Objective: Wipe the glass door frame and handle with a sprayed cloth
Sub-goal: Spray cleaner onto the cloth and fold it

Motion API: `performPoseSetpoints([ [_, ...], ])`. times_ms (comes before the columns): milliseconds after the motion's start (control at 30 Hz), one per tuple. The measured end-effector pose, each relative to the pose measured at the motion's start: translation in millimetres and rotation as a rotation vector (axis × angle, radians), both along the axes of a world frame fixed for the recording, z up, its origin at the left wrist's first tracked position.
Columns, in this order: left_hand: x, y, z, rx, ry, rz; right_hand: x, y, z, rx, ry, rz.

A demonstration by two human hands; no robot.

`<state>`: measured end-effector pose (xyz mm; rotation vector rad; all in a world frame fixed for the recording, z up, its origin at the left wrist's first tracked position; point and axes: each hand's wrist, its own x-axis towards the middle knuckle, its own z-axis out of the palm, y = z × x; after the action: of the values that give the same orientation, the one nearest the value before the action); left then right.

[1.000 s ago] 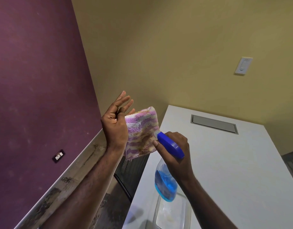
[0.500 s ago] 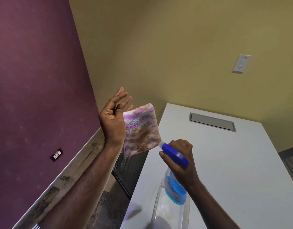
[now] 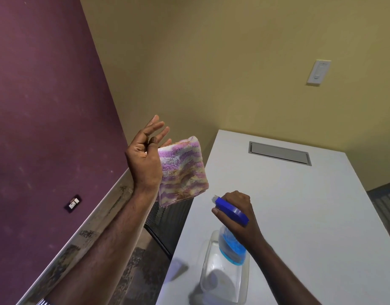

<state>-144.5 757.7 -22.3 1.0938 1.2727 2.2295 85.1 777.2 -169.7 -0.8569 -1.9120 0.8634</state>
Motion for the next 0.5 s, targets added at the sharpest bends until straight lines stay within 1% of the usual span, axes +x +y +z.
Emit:
performPoseSetpoints([
  [267, 2, 4, -28, -0.104, 0.005, 0.009, 19, 15, -38, -0.508, 0.189, 0.181],
  [367, 6, 5, -34, -0.139, 0.009, 0.012, 24, 24, -57, -0.623, 0.192, 0.236],
  [500, 10, 9, -40, -0.177, 0.010, 0.020, 30, 37, -81, -0.699, 0.133, 0.285],
])
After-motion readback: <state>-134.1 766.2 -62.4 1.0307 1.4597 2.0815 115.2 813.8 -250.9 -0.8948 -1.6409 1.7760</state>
